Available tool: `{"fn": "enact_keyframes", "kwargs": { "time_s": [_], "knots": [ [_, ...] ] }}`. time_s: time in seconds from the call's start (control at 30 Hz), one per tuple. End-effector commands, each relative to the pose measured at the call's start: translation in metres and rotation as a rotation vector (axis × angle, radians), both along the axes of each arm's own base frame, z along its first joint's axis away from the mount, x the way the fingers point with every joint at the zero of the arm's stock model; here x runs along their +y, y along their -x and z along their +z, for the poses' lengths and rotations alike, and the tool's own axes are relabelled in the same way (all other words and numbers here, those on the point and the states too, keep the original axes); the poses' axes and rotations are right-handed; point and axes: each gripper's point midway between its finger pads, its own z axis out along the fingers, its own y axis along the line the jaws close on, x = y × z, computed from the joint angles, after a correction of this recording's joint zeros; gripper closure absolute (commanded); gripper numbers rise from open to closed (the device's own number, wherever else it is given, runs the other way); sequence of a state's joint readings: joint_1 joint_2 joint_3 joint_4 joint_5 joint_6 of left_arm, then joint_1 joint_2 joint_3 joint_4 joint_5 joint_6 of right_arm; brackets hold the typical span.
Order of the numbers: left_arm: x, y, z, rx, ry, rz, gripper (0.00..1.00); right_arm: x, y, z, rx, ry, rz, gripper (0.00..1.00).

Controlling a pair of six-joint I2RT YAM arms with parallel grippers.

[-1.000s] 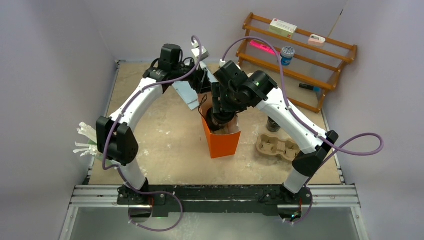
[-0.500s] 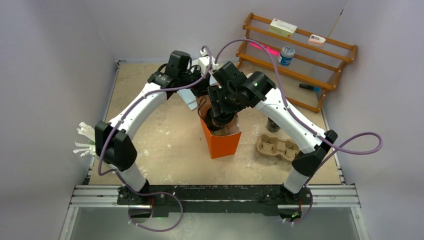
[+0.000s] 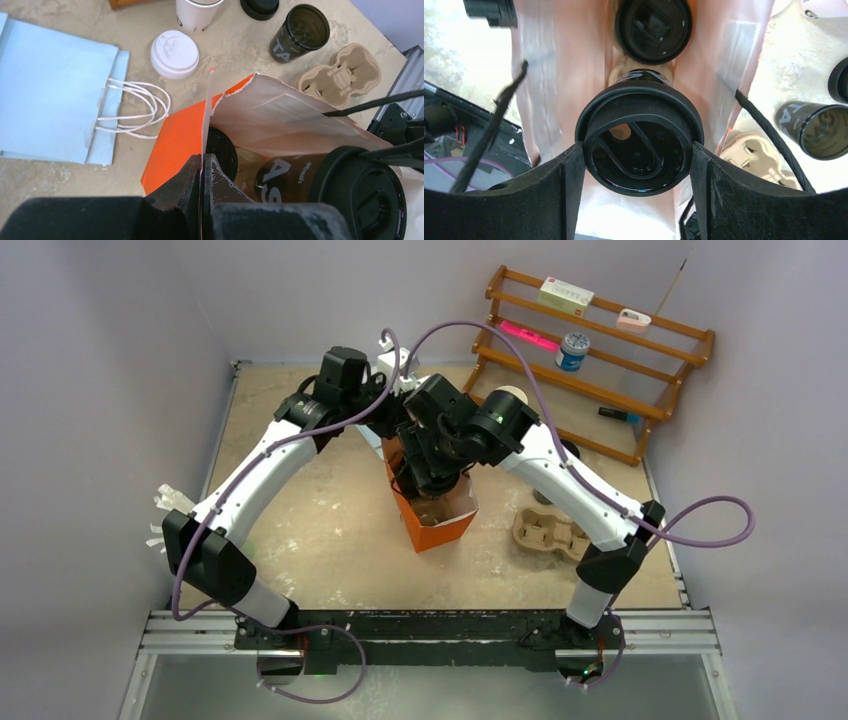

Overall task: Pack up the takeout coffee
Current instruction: Place the coffee cup on the cup tray.

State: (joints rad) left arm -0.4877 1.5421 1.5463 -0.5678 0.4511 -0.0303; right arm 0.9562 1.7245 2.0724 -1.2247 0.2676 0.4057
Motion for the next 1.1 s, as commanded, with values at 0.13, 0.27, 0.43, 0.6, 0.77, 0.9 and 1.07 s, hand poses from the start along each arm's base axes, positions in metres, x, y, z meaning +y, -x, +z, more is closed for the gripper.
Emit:
{"fn": "enact_keyframes", "kwargs": {
  "time_s": [0.13,0.27,0.43,0.6,0.77,0.9,1.07],
  "knots": [
    [0.001,0.015,-0.003,0.101,0.030,0.035,1.00,0.015,-0.015,0.023,-0.067,-0.050,0.040,1.00],
    [0.000,0.017,-0.012,0.225,0.016,0.079,1.00,0.027,-0.016,0.012,0.014,-0.045,-0.033,1.00],
    [0.003,0.020,-0.011,0.259,0.047,0.139,1.00,0.031,-0.013,0.001,0.049,-0.093,-0.141,1.00],
    [0.009,0.019,-0.010,0.235,0.054,0.175,1.00,0.022,-0.005,-0.001,0.053,-0.095,-0.156,1.00],
    [0.007,0.020,0.007,0.168,0.136,0.162,1.00,0.006,0.017,-0.021,0.086,-0.056,-0.152,1.00],
    [0.003,0.025,0.014,0.160,0.189,0.148,1.00,-0.010,0.024,-0.023,0.059,-0.062,-0.158,1.00],
    [0.002,0.035,0.028,0.153,0.259,0.145,1.00,-0.016,0.028,-0.031,0.064,-0.040,-0.154,1.00]
  ]
}}
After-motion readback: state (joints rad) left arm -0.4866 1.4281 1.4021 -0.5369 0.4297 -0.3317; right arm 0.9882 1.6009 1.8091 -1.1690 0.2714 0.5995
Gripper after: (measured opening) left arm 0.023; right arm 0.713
